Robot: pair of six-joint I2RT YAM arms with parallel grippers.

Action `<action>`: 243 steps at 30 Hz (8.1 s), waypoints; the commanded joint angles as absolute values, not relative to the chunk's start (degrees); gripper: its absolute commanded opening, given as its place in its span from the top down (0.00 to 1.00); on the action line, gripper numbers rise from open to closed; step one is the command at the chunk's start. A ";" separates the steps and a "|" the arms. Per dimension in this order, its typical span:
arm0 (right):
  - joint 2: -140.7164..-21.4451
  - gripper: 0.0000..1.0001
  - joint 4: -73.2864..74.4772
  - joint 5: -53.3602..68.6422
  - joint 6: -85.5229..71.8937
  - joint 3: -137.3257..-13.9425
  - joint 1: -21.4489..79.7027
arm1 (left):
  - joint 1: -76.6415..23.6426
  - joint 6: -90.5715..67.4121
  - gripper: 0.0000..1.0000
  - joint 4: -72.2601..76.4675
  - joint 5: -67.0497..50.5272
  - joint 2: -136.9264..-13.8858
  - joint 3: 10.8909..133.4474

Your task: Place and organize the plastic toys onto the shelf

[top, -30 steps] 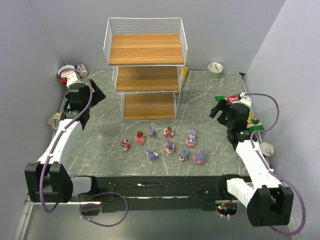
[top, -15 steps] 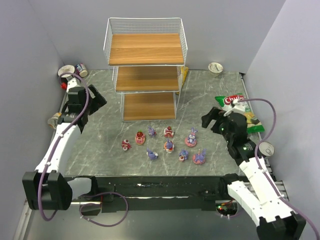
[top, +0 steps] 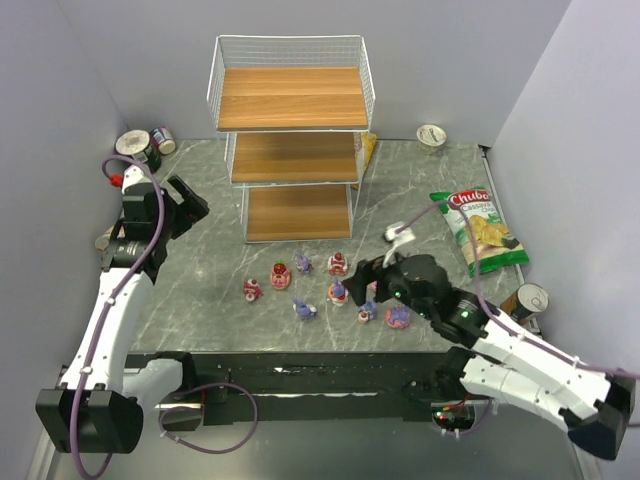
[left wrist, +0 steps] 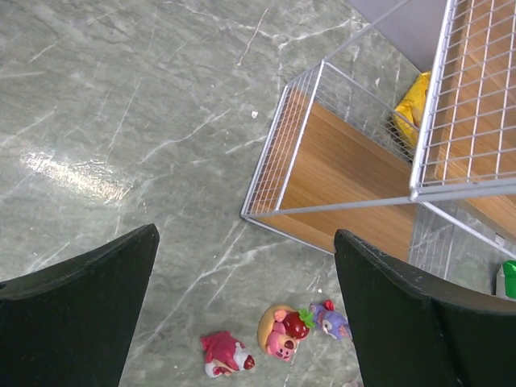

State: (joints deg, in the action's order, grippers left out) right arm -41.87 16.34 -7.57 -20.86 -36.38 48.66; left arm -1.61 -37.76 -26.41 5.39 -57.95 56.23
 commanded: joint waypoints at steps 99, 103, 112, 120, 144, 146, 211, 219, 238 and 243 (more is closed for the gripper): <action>-63.55 1.00 35.24 5.78 -19.07 -74.09 48.08 | -18.53 -32.00 0.04 -2.64 -37.89 -51.85 49.30; -62.93 1.00 35.24 10.10 -19.69 -74.36 47.11 | -24.51 -30.76 0.03 -0.62 -38.58 -54.31 50.36; -62.58 1.00 35.95 15.81 -19.42 -74.18 46.76 | -35.67 -28.40 0.04 0.80 -39.55 -59.85 54.31; -63.98 1.00 38.23 16.26 -19.60 -75.76 46.06 | -41.22 -24.44 0.02 -5.53 -38.76 -63.19 57.22; -65.30 1.00 41.66 16.96 -21.53 -78.58 43.95 | -45.70 -16.53 0.24 -14.23 -27.33 -69.43 64.16; -65.48 1.00 41.75 16.88 -21.80 -78.84 43.95 | -46.14 -16.00 0.24 -15.55 -27.07 -70.13 64.68; -52.65 0.13 40.08 -5.27 -30.32 -75.33 38.50 | -39.29 -37.69 0.99 -20.30 23.10 -64.85 94.21; -50.80 0.13 39.99 -5.45 -30.59 -73.39 37.88 | -37.18 -41.65 0.99 -18.62 28.56 -71.26 102.03; -50.19 0.13 37.71 -3.25 -29.27 -68.91 36.83 | -33.49 -40.00 0.99 -1.16 24.17 -77.96 96.17; -50.18 0.12 35.60 -2.64 -27.34 -68.20 36.56 | -33.40 -35.43 0.99 9.21 22.94 -78.75 92.03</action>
State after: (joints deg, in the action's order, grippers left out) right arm -50.46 39.46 -3.16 -29.47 -68.82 37.17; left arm -33.56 -40.16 -3.97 25.06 -78.35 93.82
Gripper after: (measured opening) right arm 0.877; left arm 0.539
